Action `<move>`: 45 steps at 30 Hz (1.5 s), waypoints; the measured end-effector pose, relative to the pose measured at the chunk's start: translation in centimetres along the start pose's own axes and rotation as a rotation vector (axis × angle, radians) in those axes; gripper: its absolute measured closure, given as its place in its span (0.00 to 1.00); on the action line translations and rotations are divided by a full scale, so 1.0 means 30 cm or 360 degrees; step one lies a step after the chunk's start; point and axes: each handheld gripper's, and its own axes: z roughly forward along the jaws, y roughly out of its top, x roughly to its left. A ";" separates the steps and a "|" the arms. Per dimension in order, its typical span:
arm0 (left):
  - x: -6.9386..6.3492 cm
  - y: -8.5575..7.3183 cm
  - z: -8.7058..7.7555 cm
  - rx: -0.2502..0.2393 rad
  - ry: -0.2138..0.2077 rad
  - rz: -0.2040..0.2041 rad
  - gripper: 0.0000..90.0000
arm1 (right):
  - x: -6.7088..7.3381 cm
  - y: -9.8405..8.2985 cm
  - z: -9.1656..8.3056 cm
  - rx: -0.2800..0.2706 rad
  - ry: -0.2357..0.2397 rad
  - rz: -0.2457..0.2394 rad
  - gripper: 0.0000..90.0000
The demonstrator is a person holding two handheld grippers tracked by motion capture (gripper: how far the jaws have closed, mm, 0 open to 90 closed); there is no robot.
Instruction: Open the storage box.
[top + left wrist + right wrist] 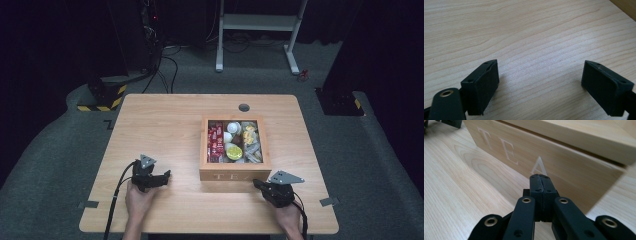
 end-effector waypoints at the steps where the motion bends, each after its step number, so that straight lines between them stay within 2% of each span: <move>1: 0.000 0.000 0.000 -0.0002 -0.0001 0.0003 0.17 | 0.004 0.008 0.011 0.0005 0.0012 0.0002 1.00; 10: 0.000 0.000 0.000 -0.0002 -0.0001 0.0003 0.17 | 0.015 0.036 0.027 -0.0032 0.0030 -0.0007 1.00; 18: -0.001 0.000 0.000 -0.0003 -0.0004 0.0000 0.17 | 0.018 0.050 0.029 -0.0035 0.0016 0.0016 1.00; 26: -0.001 0.000 0.000 -0.0002 -0.0004 0.0000 0.17 | 0.026 0.063 0.039 -0.0022 0.0017 -0.0006 1.00; 32: -0.001 0.000 0.000 -0.0003 -0.0006 0.0001 0.17 | 0.029 0.078 0.025 -0.0024 0.0009 0.0032 1.00; 38: -0.001 0.000 0.000 -0.0003 -0.0006 0.0003 0.17 | 0.038 0.107 0.009 -0.0040 -0.0010 0.0007 1.00; 45: -0.001 0.000 0.000 -0.0001 -0.0007 0.0003 0.17 | 0.042 0.101 0.007 -0.0056 -0.0042 -0.0006 1.00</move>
